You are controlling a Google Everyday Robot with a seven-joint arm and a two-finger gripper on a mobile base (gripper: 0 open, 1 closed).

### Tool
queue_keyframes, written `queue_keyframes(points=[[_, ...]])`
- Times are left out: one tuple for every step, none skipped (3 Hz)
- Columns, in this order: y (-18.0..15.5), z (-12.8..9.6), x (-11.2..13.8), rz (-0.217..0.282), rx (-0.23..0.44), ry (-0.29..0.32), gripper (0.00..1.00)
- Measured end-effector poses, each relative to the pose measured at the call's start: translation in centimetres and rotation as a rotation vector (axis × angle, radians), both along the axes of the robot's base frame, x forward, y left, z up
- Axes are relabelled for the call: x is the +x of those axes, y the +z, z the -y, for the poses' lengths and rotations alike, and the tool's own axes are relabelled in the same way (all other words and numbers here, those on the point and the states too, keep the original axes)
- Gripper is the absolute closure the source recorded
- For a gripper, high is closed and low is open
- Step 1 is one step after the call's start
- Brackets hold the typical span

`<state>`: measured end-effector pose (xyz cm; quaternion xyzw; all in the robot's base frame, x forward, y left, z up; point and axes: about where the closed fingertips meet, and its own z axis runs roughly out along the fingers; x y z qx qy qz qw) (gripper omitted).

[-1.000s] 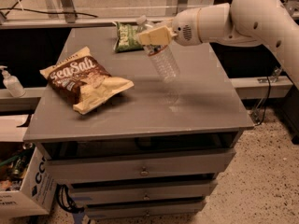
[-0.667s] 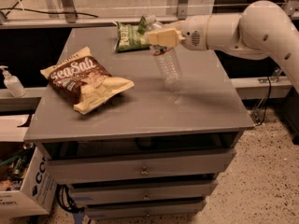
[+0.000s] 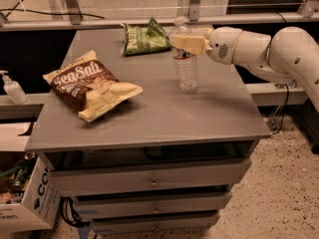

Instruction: Place water bottle upright

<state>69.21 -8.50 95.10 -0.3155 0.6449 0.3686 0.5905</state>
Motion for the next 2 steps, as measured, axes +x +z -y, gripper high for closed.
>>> queue_keyframes(points=[[-0.19,1.96,0.37,0.038,0.055,-0.018,1.00],[-0.67,2.94,0.36,0.056,0.078,-0.022,1.00]])
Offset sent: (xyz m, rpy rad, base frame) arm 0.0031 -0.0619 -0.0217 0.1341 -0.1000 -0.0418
